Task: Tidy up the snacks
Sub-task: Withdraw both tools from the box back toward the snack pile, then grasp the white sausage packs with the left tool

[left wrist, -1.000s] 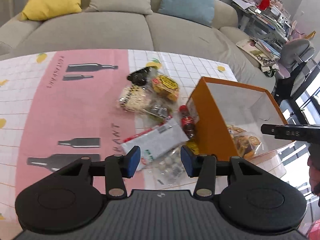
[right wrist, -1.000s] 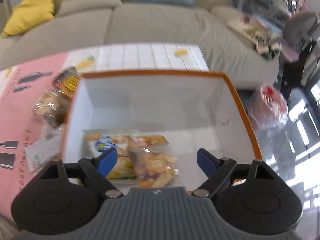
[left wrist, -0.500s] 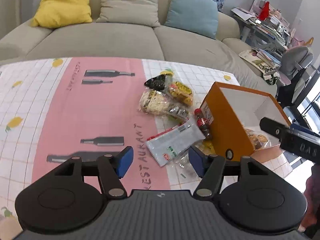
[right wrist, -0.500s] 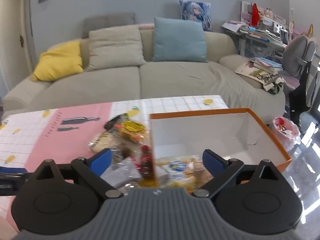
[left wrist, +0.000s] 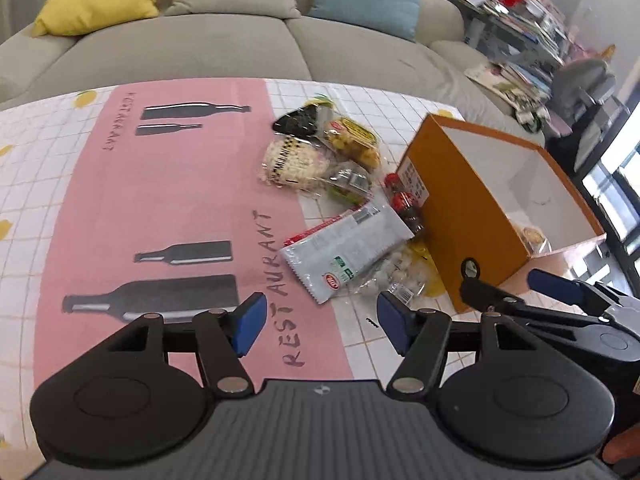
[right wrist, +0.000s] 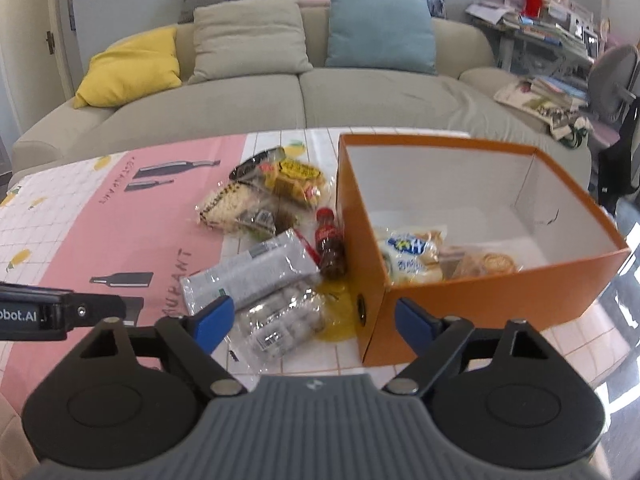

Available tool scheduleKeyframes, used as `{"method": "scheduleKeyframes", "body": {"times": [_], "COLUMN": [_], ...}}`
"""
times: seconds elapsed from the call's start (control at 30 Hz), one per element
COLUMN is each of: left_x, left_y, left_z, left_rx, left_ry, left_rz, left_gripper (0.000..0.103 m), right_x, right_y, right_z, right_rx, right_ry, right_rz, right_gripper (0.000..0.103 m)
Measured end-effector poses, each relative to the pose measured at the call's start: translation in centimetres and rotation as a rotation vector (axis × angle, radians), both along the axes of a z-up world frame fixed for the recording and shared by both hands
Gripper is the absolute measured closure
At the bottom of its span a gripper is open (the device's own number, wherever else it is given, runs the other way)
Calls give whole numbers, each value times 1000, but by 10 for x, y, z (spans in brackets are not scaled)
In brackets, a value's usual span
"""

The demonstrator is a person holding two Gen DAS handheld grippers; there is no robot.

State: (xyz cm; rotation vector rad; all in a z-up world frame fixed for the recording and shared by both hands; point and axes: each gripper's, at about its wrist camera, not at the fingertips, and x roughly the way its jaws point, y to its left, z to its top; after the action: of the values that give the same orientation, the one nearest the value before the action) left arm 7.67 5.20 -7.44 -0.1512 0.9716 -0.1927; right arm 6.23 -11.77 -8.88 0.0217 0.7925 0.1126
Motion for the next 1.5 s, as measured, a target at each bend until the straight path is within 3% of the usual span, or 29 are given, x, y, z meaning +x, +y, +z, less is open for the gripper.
{"method": "scheduleKeyframes", "body": {"times": [0.23,0.4,0.47,0.6,0.77,0.87,1.1,1.23,1.33,1.4,1.5], "left_x": [24,45,54,70,91,98,119,130,125,122,116], "left_y": [-14,-23,-28,-38,-46,-51,-59,-69,-78,-78,-68], "left_z": [-15,-20,-24,-33,-51,-61,-75,-84,-87,-85,-83], "left_rx": [95,155,180,216,193,207,207,241,332,341,333], "left_ry": [10,-8,-15,-30,6,3,27,37,34,53,106], "left_rz": [-133,-246,-290,-382,-525,-571,-687,-696,-702,-666,-535], "left_gripper": [29,29,30,33,33,31,24,21,26,31,34], "right_x": [12,29,38,54,55,53,56,57,58,57,57], "right_y": [4,13,17,25,18,13,2,-1,-1,1,3], "right_z": [-20,-37,-42,-53,-68,-74,-83,-85,-87,-88,-89], "right_rx": [58,54,54,26,58,87,171,213,236,237,235], "right_ry": [81,116,128,152,187,193,206,204,209,205,198], "right_rz": [4,36,52,36,-2,-31,-82,-104,-100,-96,-71], "right_gripper": [37,64,67,67,65,59,57,54,53,52,54]}}
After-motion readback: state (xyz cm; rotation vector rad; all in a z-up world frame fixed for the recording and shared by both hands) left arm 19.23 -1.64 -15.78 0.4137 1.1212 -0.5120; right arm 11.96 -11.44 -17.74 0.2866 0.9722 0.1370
